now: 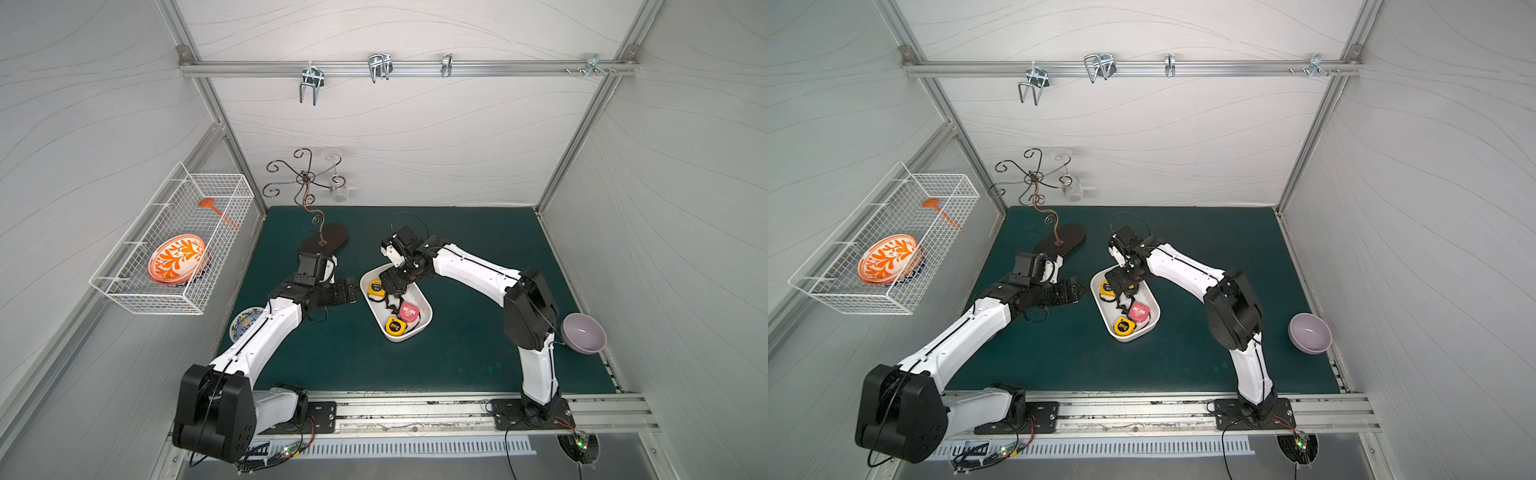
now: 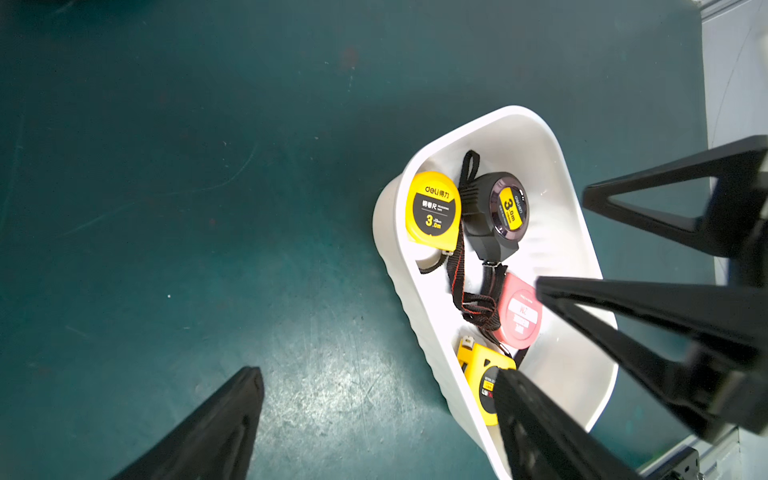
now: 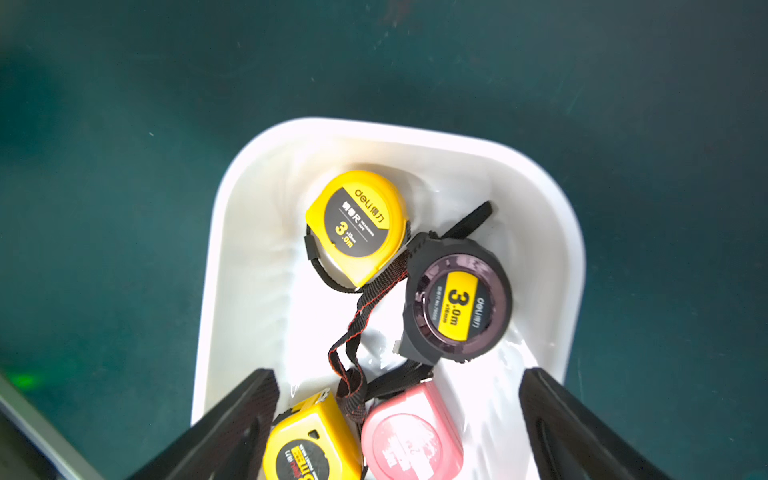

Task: Take the tape measure out of the storage box
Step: Pick up the tape measure from the storage box.

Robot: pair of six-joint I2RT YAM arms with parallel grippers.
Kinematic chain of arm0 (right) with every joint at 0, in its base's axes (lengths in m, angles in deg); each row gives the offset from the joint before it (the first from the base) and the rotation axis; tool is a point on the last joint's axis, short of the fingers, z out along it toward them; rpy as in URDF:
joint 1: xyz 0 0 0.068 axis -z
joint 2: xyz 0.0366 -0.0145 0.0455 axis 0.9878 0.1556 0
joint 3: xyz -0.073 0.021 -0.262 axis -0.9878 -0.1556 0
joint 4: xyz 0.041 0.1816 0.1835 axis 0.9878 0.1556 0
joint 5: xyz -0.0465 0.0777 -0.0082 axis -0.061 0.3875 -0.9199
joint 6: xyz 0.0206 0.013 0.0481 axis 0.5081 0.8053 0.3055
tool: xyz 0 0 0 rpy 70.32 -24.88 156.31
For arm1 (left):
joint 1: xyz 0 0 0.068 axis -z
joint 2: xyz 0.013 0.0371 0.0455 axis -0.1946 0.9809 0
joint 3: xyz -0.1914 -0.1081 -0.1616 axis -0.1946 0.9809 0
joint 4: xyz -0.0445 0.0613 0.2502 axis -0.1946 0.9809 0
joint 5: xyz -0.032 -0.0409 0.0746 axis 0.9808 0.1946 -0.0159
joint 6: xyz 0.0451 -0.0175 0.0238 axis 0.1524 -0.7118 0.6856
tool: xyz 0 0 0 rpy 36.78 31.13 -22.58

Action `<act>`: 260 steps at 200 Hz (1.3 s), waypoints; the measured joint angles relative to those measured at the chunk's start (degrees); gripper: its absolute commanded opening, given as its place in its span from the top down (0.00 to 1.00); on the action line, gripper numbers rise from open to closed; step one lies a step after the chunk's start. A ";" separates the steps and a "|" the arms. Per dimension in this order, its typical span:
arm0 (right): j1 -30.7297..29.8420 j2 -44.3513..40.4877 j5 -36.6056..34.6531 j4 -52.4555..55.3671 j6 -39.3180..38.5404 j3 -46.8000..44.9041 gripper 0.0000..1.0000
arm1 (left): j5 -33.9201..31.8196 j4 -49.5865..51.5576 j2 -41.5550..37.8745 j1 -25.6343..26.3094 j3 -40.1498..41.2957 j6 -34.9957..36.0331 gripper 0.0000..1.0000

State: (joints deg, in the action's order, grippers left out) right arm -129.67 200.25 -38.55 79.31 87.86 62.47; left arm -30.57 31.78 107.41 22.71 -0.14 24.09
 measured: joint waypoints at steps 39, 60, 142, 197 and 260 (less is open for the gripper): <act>-0.94 1.03 -1.77 0.28 1.75 -0.07 0.04 | 0.42 0.00 0.02 -0.09 0.00 0.17 0.08; -1.09 1.16 -3.19 0.33 3.04 0.00 0.05 | 0.44 0.00 0.02 -0.11 0.00 0.17 0.08; -1.49 5.05 -9.11 0.50 9.66 0.68 0.17 | 0.26 0.50 0.02 -0.15 0.00 0.17 0.08; -2.08 8.26 -12.39 0.00 12.41 1.60 0.20 | 0.13 0.55 0.02 -0.15 0.00 0.17 0.08; -2.03 10.27 -14.05 -1.16 13.62 1.33 0.41 | -0.15 0.59 0.02 -0.15 0.00 0.15 0.07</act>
State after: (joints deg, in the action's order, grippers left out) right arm -131.70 210.52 -52.60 78.15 101.47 63.80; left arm -30.72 32.37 107.43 22.56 -0.14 24.24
